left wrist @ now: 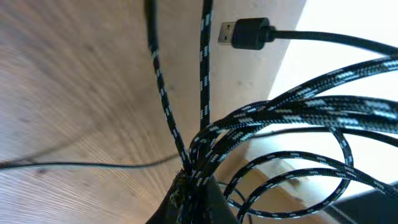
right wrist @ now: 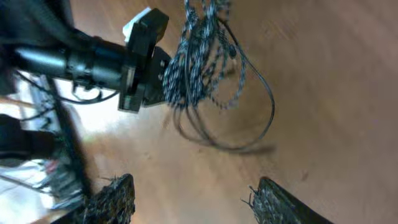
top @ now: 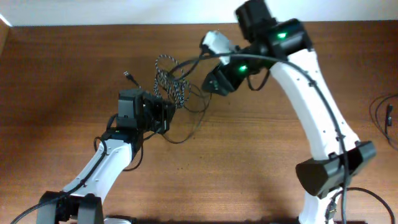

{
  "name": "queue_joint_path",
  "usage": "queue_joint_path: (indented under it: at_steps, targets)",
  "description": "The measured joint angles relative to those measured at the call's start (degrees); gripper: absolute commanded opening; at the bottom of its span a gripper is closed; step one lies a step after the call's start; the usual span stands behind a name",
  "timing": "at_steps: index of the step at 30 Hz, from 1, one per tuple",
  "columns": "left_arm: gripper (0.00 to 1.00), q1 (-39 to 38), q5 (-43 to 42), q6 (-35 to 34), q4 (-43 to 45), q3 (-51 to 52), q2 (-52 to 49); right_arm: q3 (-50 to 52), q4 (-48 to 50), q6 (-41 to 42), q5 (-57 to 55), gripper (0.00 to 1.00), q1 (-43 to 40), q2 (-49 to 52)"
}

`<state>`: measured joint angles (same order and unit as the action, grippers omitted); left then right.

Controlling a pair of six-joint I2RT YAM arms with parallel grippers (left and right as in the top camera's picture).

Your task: Untangle cables

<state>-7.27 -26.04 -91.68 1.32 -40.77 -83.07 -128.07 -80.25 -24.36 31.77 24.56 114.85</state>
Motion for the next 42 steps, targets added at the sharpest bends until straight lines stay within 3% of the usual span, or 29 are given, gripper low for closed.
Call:
queue_joint_path:
  at_steps: [4,5,6,7,10,12,13,14,16,17,18,20,21,23,25,28,30,31,32,34,35,38,39,40,42]
  targets:
    - [0.0,0.0,-6.49,-1.2,2.4,-0.04,0.02,0.55,2.84,-2.99,-3.5,0.64,4.07,3.91]
    - [0.0,0.0,-7.28,-1.2,2.4,-0.04,0.02,0.57,3.19,-3.08,-3.45,0.57,4.39,4.83]
    - [0.0,0.0,-7.85,-1.2,2.4,-0.04,0.02,0.59,3.21,-3.41,-3.02,0.16,4.59,5.62]
    - [0.03,0.0,-8.11,-1.2,2.38,-0.04,0.02,0.59,3.17,-3.32,-0.66,0.04,4.59,5.77]
    - [0.06,-0.04,-4.74,0.57,0.26,-0.15,0.02,0.48,0.02,-1.66,7.23,0.04,4.35,5.35]
    - [0.09,-0.11,7.61,2.97,-13.66,-0.87,0.2,-4.55,-0.72,-4.02,19.89,0.04,-0.76,-1.09]
    - [0.08,-0.11,17.31,3.63,-23.43,-0.52,0.11,-8.66,0.42,-4.96,28.28,0.04,-7.82,-9.97]
    - [0.09,-0.13,20.22,3.85,-24.94,-0.59,0.15,-9.35,2.27,-5.31,30.67,0.04,-12.59,-16.11]
    - [0.08,0.09,26.34,3.85,-26.25,-0.52,0.11,-9.42,6.25,-5.64,32.76,0.04,-30.69,-22.93]
    - [0.07,0.07,26.93,3.87,-26.21,-0.52,0.13,-9.42,6.29,-5.35,32.52,0.17,-35.15,-23.87]
    - [0.04,0.07,27.5,3.85,-26.21,-0.52,0.13,-9.4,6.23,-4.59,31.98,0.38,-40.68,-24.02]
    - [0.0,0.07,27.12,4.46,-24.7,-0.48,0.13,-9.44,2.08,-0.94,31.93,0.52,-41.66,-23.26]
    - [0.0,0.07,25.2,9.62,-17.2,-0.07,-0.02,-8.41,-0.31,-0.13,31.67,0.57,-37.09,-21.88]
    - [0.0,0.07,15.3,25.09,0.09,-0.04,-0.07,-3.15,-1.95,0.44,28.41,0.76,-28.39,-18.49]
    - [0.0,0.04,10.8,30.42,1.2,-0.13,-0.09,8.85,-0.2,-3.74,22.49,0.83,-14.19,-14.16]
    - [0.0,0.04,9.22,31.23,1.31,-0.13,-0.09,18.53,5.57,-5.92,14.6,0.83,-2.95,-8.7]
    - [0.0,0.04,8.76,30.77,1.31,-0.13,-0.09,19.23,6.32,-6.25,10.19,0.66,1.29,-4.57]
    - [0.0,0.04,8.63,30.16,1.31,-0.13,-0.09,19.5,6.69,-6.01,8.98,0.65,3.69,-2.03]
    - [0.0,0.04,8.66,29.94,1.25,-0.11,-0.09,19.61,7.65,-5.86,8.41,0.52,5.16,-1.18]
    - [0.0,0.04,8.63,27.28,1.25,-0.13,-0.09,19.67,10.4,-3.93,6.34,0.51,5.88,-1.2]
    - [0.0,0.04,8.44,25.81,1.25,-0.11,-0.09,19.67,12.15,-2.16,3.89,0.38,5.88,-1.2]
    - [0.0,0.04,5.44,24.04,1.11,-0.11,-0.09,19.67,13.49,-0.31,0.76,0.3,5.88,-1.2]
    - [0.0,0.04,3.48,21.44,1.11,-0.11,-0.09,19.67,13.51,-0.24,0.42,0.09,5.88,-1.2]
    - [0.0,0.04,2.12,19.61,1.11,-0.11,-0.09,19.67,13.53,0.02,0.07,0.04,5.88,-1.2]
    - [0.0,0.07,-1.01,15.23,1.05,-0.11,-0.09,19.67,13.68,1.29,-0.31,0.04,5.86,-1.2]
